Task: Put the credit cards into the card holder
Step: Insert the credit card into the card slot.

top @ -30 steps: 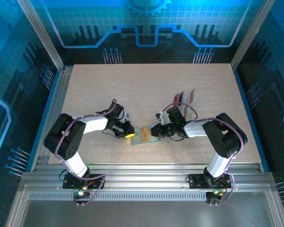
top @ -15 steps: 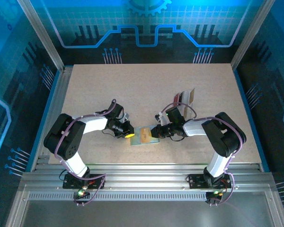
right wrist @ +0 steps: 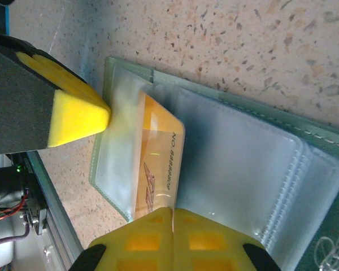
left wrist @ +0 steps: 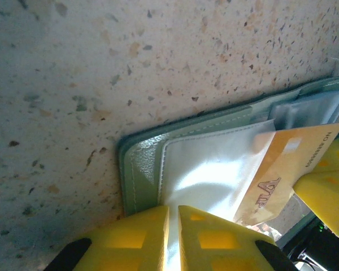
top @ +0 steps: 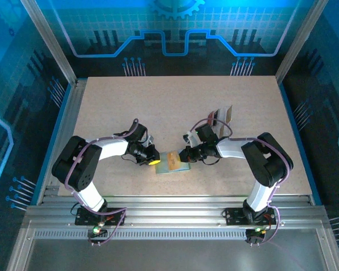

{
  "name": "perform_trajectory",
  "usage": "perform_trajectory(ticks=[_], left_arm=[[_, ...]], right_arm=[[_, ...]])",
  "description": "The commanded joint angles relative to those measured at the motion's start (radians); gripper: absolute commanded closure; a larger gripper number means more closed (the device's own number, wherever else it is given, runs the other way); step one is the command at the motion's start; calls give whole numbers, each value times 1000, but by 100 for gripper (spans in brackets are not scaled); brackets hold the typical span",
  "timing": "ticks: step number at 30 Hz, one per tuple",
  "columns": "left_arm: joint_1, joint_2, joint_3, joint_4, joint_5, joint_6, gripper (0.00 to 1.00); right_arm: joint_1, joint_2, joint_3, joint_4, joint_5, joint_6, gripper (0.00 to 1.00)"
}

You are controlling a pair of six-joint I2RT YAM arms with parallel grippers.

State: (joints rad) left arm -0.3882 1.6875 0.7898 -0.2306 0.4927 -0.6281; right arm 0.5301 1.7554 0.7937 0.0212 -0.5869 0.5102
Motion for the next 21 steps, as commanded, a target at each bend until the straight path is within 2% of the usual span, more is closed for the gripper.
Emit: perform_trajectory(ticks=[1,6,14,21], left_arm=[[8,-15,9,-27,-22,6,87],[7,-15,6,-20,-23,5,87],[8,2,-13,5,-19,1,87],[6,-6,-38,31,-17,-15,87]], right_arm=[[20,31,27,-65,-7,-27,100],[28,49,48,-91,-6,-20,100],[41,57,48,-18,-62,46,100],[72,47,64,-8,-43,91,100]])
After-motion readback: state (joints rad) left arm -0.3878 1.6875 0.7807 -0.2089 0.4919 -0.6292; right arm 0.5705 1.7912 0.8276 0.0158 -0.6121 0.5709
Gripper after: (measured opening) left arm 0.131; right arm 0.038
